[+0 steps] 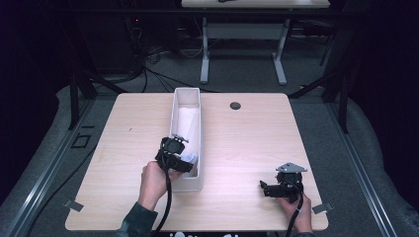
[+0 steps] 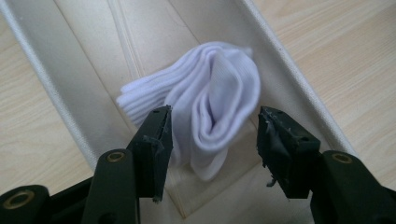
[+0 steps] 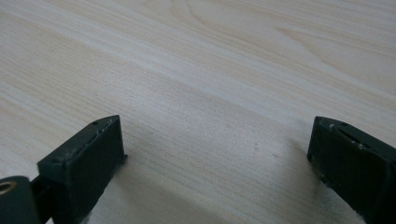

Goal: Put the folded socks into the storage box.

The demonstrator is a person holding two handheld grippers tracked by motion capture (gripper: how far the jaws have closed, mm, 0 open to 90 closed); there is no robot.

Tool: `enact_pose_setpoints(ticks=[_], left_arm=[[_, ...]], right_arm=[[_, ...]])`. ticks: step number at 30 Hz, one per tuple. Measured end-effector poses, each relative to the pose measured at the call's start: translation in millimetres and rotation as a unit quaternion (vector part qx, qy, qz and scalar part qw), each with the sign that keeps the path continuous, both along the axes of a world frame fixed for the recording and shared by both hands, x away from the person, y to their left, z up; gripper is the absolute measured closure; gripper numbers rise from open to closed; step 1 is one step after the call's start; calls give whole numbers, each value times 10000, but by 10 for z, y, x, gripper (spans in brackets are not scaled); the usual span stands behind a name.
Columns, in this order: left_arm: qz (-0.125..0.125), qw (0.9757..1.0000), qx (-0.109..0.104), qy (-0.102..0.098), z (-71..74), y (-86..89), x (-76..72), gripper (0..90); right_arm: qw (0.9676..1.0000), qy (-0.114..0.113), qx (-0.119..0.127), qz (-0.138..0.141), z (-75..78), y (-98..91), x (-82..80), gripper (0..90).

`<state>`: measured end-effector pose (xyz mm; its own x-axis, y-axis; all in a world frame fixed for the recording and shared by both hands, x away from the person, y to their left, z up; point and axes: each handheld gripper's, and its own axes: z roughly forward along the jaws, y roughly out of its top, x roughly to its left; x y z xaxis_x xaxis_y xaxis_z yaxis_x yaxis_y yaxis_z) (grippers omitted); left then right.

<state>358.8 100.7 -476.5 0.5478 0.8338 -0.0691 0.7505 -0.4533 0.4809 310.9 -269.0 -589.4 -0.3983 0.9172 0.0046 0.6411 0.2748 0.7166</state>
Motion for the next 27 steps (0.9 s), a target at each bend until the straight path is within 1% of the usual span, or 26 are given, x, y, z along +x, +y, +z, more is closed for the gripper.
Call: enact_pose_setpoints(ticks=[3, 6, 10, 13, 17, 24, 27], left_arm=[[4, 10000, 17, -44, 25, 15, -9, 436], [24, 9999, 18, -128, 64, 38, -21, 417], [28, 9998, -22, -206, 115, 67, -33, 372], [26, 9997, -52, -249, 148, 87, -43, 330], [49, 9996, -76, -284, 187, 121, -45, 297], [54, 9994, -94, -339, 233, 185, -76, 204], [29, 9991, -120, -405, 273, 232, -102, 180]], right_arm=[[10000, 1, 1, 0, 0, 0, 0, 31], [10000, 1, 0, 1, 0, 0, 0, 31], [10000, 1, 1, 1, 0, 0, 0, 31], [10000, 2, 0, 0, 0, 0, 0, 31], [10000, 2, 1, 0, 0, 0, 0, 31], [10000, 0, 1, 1, 0, 0, 0, 31], [10000, 2, 0, 1, 0, 0, 0, 31]])
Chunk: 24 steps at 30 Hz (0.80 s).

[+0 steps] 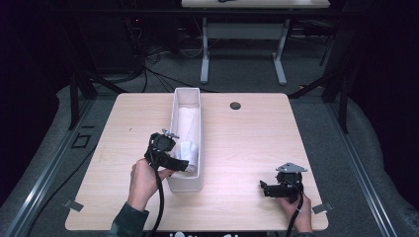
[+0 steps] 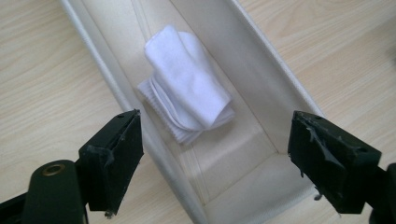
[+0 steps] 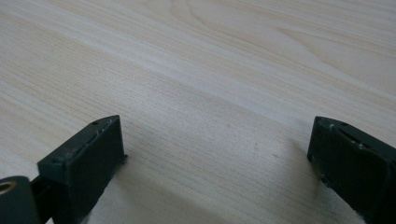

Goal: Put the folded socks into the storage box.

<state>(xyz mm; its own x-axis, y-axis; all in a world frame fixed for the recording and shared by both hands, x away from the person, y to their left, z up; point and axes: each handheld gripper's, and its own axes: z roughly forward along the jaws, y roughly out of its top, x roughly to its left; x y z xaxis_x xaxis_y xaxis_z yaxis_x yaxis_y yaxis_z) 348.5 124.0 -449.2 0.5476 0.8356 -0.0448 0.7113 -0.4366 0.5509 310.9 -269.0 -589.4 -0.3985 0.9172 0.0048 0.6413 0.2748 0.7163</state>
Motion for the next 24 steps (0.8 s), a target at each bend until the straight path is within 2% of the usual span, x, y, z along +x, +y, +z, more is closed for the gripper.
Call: enact_pose_setpoints(ticks=[7, 12, 17, 24], left_arm=[[-20, 9998, -62, -164, 109, 183, -81, 132], [115, 9997, -45, -219, 149, 355, -128, 70], [235, 9993, -27, -286, 156, 516, -173, 5], [412, 9985, 6, -354, 119, 758, -234, 0]], right_arm=[[10000, -1, 0, 0, 0, 0, 0, 31], [10000, -1, 0, 0, 0, 0, 0, 31], [10000, -1, 0, -1, 0, 0, 0, 31], [10000, -2, 0, -1, 0, 0, 0, 31]])
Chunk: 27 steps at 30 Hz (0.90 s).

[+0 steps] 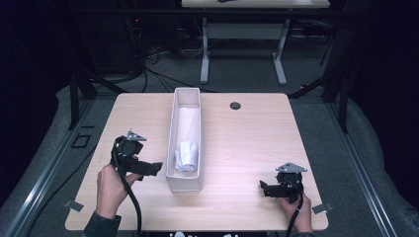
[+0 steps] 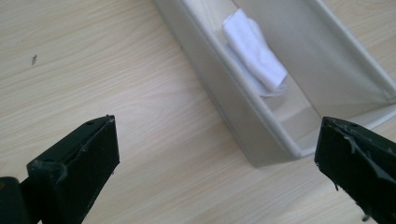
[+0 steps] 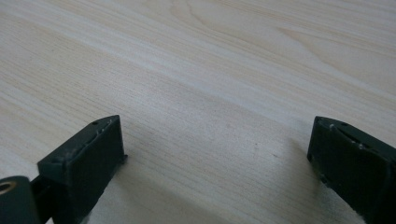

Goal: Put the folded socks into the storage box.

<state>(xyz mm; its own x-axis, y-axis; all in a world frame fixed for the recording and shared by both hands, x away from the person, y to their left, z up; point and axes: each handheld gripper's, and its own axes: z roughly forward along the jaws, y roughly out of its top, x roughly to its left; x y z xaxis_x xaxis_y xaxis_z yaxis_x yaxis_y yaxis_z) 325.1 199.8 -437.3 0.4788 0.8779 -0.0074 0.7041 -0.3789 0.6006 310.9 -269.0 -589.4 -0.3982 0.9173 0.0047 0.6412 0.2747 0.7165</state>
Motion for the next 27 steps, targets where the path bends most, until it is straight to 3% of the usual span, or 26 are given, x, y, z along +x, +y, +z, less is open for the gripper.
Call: enact_pose_setpoints(ticks=[14, 27], left_arm=[[431, 9990, -17, 65, -336, 457, -57, 0], [661, 9976, -122, 181, -796, 770, -62, 0]], right_arm=[[10000, 1, 0, -1, 0, 0, 0, 31], [10000, 0, 1, -5, 0, 1, 0, 31]])
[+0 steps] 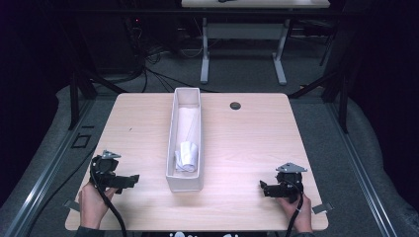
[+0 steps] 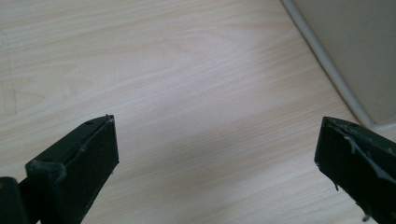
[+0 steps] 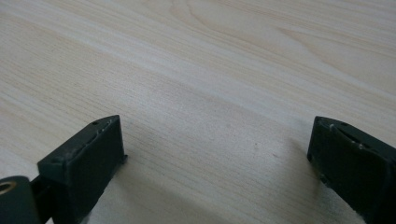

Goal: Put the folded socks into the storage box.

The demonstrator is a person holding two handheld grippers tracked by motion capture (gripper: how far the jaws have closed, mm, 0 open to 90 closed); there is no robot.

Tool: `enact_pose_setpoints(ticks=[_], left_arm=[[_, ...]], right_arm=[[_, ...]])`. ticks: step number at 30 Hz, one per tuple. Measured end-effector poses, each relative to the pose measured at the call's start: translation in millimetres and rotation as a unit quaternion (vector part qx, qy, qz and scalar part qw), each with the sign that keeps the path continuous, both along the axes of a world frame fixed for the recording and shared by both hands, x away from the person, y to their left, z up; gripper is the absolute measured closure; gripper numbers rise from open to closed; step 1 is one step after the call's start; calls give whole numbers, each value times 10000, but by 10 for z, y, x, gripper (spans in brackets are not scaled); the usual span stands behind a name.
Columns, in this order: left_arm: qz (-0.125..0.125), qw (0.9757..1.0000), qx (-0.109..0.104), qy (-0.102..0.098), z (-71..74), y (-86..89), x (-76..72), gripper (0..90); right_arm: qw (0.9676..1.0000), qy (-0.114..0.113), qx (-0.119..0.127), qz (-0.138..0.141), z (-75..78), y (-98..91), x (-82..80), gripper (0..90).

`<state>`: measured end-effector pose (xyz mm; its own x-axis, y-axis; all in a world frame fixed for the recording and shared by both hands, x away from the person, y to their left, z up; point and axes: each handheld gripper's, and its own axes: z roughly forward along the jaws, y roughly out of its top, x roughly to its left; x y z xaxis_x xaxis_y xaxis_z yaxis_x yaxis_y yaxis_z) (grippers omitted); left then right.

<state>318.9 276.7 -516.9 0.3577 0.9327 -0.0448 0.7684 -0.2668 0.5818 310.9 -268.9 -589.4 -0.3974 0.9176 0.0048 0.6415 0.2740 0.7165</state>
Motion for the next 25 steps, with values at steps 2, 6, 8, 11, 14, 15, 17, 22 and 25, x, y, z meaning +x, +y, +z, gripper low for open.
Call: enact_pose_setpoints(ticks=[2, 6, 8, 11, 14, 15, 17, 22, 25], left_arm=[[39, 10000, -6, 14, -69, 25, 1, 0], [89, 10000, -4, 14, -178, 75, -2, 0], [134, 9999, 1, -27, -217, 91, -8, 0], [203, 9998, -40, -51, -291, 125, -9, 0], [211, 9998, -34, 3, -351, 146, -7, 0], [223, 9997, -46, 20, -368, 150, -8, 0], [223, 9997, -39, 33, -394, 160, -10, 0], [220, 9997, -44, 25, -434, 179, -14, 0], [219, 9997, -56, -8, -452, 194, -13, 0]], right_arm=[[10000, 0, 0, -1, 0, 0, 0, 31], [10000, 0, -1, 0, 0, 0, 0, 31], [10000, 0, 0, -1, 0, 0, 0, 31], [10000, 0, 0, -1, 0, 0, 0, 31], [10000, 1, 0, -1, 0, 0, 0, 31], [10000, 1, 1, -1, 0, 0, 0, 31], [10000, 0, 1, -2, 0, 0, 0, 31], [10000, 1, 0, -1, 0, 0, 0, 31], [10000, 0, 1, -1, 0, 0, 0, 31]])
